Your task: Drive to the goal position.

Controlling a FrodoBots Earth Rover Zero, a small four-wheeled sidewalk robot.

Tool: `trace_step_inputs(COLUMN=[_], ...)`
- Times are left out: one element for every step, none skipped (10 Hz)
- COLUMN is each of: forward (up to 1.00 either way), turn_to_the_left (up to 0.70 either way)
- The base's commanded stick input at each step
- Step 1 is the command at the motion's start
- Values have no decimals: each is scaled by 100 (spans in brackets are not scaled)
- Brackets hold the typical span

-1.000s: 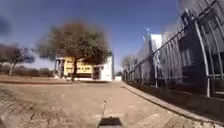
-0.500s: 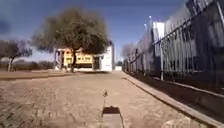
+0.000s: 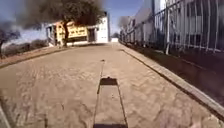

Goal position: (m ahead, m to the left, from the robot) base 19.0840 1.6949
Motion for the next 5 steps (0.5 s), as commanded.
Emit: trace_step_inputs(forward=[100, 100, 100, 100, 100], turn_to_the_left=[0, 0, 0, 0, 0])
